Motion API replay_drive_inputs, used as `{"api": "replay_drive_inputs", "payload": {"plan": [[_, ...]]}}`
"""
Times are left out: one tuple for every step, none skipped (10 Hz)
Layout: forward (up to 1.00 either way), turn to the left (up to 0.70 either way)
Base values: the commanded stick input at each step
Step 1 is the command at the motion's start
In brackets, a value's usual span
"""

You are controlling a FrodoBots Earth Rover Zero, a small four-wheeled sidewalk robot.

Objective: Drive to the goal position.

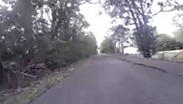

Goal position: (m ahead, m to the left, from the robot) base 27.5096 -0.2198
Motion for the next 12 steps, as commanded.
{"api": "replay_drive_inputs", "payload": {"plan": [[0.7,0.0],[0.7,0.0],[0.7,0.0],[0.7,0.0],[0.7,0.0],[0.7,0.0],[0.7,0.0],[0.7,0.0],[0.7,0.0],[0.7,0.0],[0.7,0.0],[0.7,0.0]]}}
